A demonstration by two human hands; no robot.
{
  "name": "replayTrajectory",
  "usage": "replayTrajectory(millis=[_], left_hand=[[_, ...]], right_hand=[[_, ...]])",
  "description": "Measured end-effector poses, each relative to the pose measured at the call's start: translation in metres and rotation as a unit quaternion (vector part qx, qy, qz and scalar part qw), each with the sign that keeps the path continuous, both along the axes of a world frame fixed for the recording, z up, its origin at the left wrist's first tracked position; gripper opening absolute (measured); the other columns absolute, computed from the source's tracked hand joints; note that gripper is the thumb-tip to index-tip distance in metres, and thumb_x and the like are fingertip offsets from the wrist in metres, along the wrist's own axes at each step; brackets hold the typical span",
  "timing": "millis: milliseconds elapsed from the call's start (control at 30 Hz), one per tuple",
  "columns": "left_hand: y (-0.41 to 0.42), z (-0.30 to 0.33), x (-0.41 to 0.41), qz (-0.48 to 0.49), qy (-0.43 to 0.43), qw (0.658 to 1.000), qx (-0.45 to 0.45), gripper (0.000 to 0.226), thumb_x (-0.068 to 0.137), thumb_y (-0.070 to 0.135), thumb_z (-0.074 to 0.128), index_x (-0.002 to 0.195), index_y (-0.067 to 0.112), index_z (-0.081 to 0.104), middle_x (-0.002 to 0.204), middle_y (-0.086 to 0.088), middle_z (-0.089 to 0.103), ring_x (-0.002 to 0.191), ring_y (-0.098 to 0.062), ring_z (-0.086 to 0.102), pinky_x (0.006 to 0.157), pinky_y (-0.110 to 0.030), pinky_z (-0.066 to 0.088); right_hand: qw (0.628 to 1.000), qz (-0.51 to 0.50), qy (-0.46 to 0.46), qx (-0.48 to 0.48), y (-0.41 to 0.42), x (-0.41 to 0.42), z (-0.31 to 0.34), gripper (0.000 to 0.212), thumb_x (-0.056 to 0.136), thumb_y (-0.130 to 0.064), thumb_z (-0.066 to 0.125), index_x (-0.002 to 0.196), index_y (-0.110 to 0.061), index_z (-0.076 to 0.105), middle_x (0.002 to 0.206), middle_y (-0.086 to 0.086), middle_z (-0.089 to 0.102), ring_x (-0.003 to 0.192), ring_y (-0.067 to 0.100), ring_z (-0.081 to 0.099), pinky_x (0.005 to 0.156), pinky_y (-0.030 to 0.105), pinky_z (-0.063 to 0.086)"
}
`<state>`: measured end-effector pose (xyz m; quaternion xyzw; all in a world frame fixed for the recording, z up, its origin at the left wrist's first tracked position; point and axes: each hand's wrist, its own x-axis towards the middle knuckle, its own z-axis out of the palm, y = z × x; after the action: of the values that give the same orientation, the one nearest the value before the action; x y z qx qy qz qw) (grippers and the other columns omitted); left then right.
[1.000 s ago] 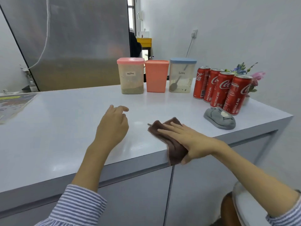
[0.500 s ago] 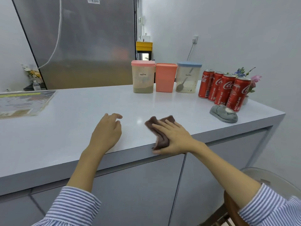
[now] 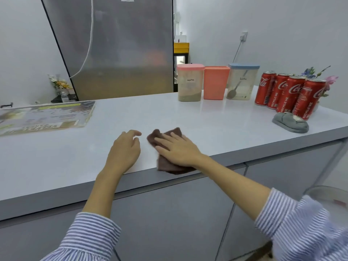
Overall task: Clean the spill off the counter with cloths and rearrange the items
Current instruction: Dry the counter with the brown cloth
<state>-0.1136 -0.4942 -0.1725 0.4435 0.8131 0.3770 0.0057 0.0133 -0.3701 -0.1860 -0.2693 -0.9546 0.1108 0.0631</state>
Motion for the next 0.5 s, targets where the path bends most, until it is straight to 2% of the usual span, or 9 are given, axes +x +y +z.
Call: replayTrajectory(millis=[100,200,300,400,500], left_hand=[[-0.021,0.002,-0.021,0.028,-0.007,0.999,0.013,0.033,0.097,0.017,0.034,0.123,0.021,0.054,0.124,-0.004,0.054,0.105,-0.021,0.049,0.084,-0.029,0.035],[-0.041,0.005,-0.037,0.059,-0.023,0.998,0.028,0.034,0.097,0.015,0.033,0.123,0.020,0.054,0.125,-0.005,0.055,0.097,-0.016,0.045,0.083,-0.028,0.033],[-0.050,0.005,-0.044,0.072,-0.038,0.996,0.039,0.035,0.097,0.014,0.033,0.124,0.019,0.053,0.129,-0.005,0.054,0.104,-0.017,0.046,0.085,-0.026,0.032],[-0.054,0.006,-0.048,0.079,-0.030,0.995,0.050,0.034,0.097,0.014,0.033,0.124,0.017,0.054,0.131,-0.004,0.053,0.118,-0.021,0.047,0.088,-0.025,0.032],[-0.063,0.008,-0.056,0.089,-0.023,0.995,0.049,0.034,0.097,0.013,0.034,0.123,0.017,0.055,0.131,-0.004,0.054,0.119,-0.022,0.047,0.088,-0.024,0.031]], right_hand=[[0.998,-0.060,-0.001,-0.009,0.022,-0.004,0.003,0.050,0.098,-0.047,0.021,0.147,-0.035,0.023,0.158,-0.011,0.015,0.146,0.020,0.009,0.118,0.044,0.006],[0.991,-0.130,-0.018,-0.015,0.021,-0.038,0.006,0.055,0.098,-0.046,0.019,0.150,-0.028,0.019,0.160,-0.001,0.009,0.147,0.029,0.003,0.118,0.050,-0.003],[0.999,-0.042,-0.023,-0.009,-0.022,-0.066,0.006,0.054,0.099,-0.045,0.018,0.150,-0.027,0.017,0.160,0.000,0.007,0.147,0.028,0.003,0.118,0.049,-0.003],[0.995,0.095,-0.011,0.002,-0.064,-0.063,0.000,0.051,0.099,-0.048,0.019,0.148,-0.035,0.019,0.159,-0.010,0.008,0.147,0.020,0.004,0.119,0.043,0.000],[0.993,0.112,-0.012,-0.027,-0.066,-0.067,0.004,0.049,0.099,-0.048,0.021,0.147,-0.038,0.021,0.158,-0.015,0.010,0.147,0.018,0.004,0.119,0.042,0.003]])
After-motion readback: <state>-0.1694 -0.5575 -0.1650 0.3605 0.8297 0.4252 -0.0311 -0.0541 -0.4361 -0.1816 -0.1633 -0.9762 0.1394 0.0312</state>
